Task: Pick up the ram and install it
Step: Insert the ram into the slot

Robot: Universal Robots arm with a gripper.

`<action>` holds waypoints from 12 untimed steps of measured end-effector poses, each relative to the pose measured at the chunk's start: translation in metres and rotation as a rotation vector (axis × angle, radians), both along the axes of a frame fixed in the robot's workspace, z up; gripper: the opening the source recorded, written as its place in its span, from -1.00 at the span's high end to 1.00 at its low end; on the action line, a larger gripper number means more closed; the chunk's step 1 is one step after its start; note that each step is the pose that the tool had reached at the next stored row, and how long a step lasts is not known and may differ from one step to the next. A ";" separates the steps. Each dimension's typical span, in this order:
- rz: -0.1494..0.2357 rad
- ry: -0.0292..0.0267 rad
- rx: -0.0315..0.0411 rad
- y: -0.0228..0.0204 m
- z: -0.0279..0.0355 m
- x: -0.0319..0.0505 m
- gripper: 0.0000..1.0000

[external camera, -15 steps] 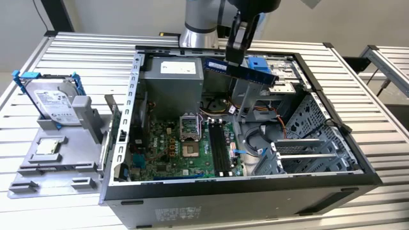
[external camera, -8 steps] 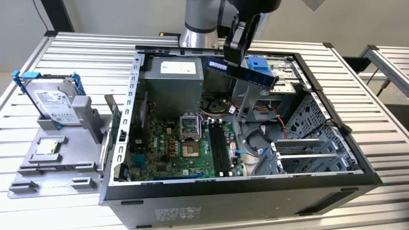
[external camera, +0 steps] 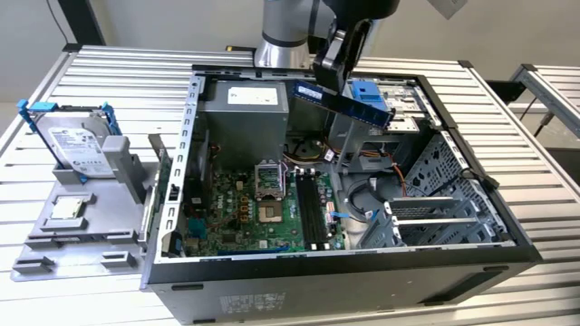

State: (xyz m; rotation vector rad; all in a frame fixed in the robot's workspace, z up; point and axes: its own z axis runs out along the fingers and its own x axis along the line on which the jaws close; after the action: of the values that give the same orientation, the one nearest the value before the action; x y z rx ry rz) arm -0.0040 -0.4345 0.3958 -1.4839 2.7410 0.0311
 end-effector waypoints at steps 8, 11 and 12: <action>-0.113 0.0000 0.0000 -0.0004 0.0000 0.0000 1.00; -0.165 0.0000 -0.0001 -0.0003 0.0000 0.0000 1.00; -0.183 0.0000 0.0000 -0.0003 0.0000 0.0000 1.00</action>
State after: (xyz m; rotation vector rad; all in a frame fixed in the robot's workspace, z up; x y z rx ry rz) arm -0.0040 -0.4349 0.3958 -1.2261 2.8637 0.0274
